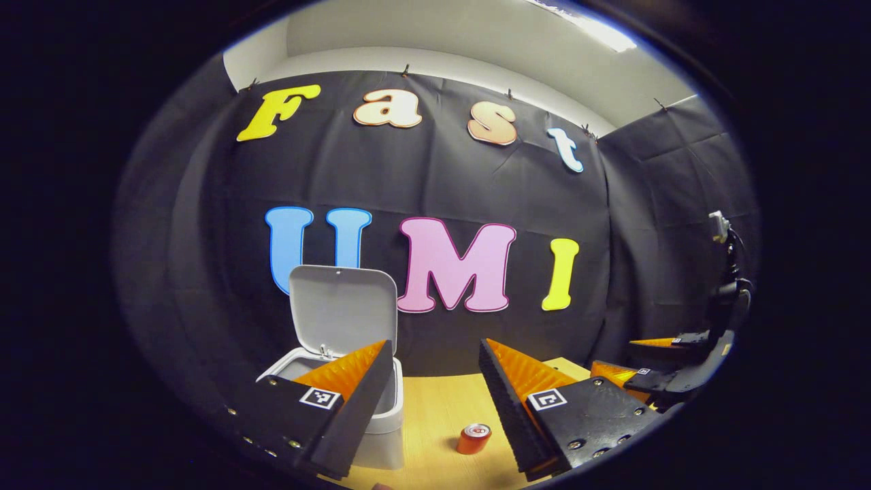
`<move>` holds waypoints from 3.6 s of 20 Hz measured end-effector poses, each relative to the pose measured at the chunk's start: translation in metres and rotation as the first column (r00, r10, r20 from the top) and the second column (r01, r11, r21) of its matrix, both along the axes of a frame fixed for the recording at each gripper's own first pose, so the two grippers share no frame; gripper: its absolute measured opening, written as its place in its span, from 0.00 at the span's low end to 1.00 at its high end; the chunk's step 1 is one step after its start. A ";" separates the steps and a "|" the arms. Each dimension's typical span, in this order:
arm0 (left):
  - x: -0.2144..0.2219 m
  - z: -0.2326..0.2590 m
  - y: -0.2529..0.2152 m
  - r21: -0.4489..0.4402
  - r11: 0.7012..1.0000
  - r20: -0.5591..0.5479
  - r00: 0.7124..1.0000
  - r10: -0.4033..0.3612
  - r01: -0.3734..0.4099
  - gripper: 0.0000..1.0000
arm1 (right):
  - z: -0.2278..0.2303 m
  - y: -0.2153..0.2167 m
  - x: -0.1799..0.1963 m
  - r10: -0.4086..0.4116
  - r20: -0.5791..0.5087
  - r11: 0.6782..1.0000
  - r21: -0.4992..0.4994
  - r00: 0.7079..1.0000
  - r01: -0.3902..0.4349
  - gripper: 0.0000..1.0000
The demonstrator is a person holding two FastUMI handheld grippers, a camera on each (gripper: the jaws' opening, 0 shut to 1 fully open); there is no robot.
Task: Press the lid of the desktop garbage bin to open it, pick up the crumpled paper on the desktop and throw it into the bin, then pick up the pop can on the desktop and drop it into the bin, and finally close the garbage bin lid.
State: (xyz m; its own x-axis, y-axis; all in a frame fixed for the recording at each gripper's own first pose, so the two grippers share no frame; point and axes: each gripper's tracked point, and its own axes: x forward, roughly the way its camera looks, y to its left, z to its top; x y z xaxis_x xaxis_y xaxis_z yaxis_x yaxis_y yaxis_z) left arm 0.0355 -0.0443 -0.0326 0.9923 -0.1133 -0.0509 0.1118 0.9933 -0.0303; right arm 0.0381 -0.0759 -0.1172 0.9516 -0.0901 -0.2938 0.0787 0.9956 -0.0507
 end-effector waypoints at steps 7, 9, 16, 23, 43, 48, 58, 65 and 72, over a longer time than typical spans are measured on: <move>-0.011 -0.011 0.005 0.005 1.000 -0.028 0.999 0.024 -0.024 0.85 | -0.093 -0.003 0.031 0.062 -0.226 0.998 0.027 0.972 -0.057 0.99; -0.013 -0.017 0.007 0.006 0.999 -0.051 0.998 0.034 -0.034 0.85 | -0.134 -0.003 0.034 0.074 -0.340 0.996 0.071 0.938 -0.053 0.99; -0.026 -0.035 0.011 0.047 0.995 -0.115 0.989 0.098 -0.093 0.86 | -0.260 -0.016 0.030 0.121 -0.672 0.993 0.084 0.731 -0.087 0.99; -0.041 -0.046 0.014 0.089 0.972 -0.162 0.959 0.231 -0.219 0.86 | -0.329 -0.025 0.042 0.149 -0.775 0.988 0.086 0.614 -0.130 0.99; -0.041 -0.064 -0.009 0.098 0.947 -0.219 0.922 0.320 -0.306 0.86 | -0.339 -0.027 0.046 0.211 -0.774 0.977 0.157 0.597 -0.141 0.43; -0.043 -0.073 0.005 0.078 0.953 -0.235 0.923 0.303 -0.293 0.86 | -0.281 -0.034 0.068 0.200 -0.698 0.980 0.151 0.687 -0.132 0.43; -0.043 -0.082 0.030 0.031 0.972 -0.239 0.943 0.232 -0.231 0.86 | -0.085 0.037 0.134 0.319 -0.394 0.946 0.193 0.862 -0.262 0.43; -0.046 -0.078 0.053 0.061 0.973 -0.210 0.950 0.230 -0.222 0.86 | -0.003 0.168 0.148 0.568 -0.253 0.821 0.234 0.783 -0.520 0.42; -0.072 -0.081 0.089 0.047 0.952 -0.225 0.926 0.304 -0.301 0.86 | 0.006 0.305 0.122 0.743 -0.233 0.669 0.268 0.627 -0.693 0.42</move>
